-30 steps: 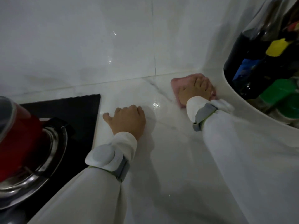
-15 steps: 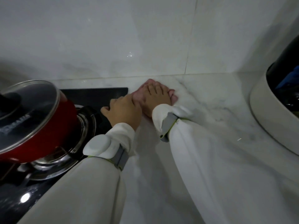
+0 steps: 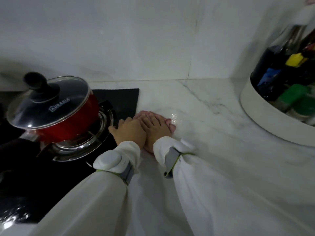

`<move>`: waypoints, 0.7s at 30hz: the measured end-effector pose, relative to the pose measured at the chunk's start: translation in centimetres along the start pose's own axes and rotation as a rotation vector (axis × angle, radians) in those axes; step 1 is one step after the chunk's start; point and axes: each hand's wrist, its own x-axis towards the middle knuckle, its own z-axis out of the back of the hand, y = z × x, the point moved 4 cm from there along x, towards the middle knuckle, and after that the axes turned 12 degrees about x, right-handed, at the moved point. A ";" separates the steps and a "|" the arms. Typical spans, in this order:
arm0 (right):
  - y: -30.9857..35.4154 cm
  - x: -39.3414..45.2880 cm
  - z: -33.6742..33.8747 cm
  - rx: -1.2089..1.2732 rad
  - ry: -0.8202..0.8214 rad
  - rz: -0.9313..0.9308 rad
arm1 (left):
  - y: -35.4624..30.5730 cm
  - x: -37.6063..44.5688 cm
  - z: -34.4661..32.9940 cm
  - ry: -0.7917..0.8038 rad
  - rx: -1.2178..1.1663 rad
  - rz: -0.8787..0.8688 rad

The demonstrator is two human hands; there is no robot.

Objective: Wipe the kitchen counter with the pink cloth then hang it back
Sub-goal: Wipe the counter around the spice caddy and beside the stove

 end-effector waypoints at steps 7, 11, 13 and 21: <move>3.9 -6.9 -2.6 0.028 -0.015 -0.087 | 2.6 -6.6 0.1 0.029 0.117 -0.178; 5.5 -10.5 -4.0 0.041 -0.006 -0.154 | 4.2 -10.4 0.0 0.026 0.158 -0.253; 6.7 -12.4 -5.0 0.057 -0.012 -0.175 | 5.1 -12.6 -0.2 0.012 0.177 -0.301; 10.3 -18.9 -8.3 0.067 -0.112 -0.221 | 8.8 -18.0 -0.4 0.027 0.173 -0.400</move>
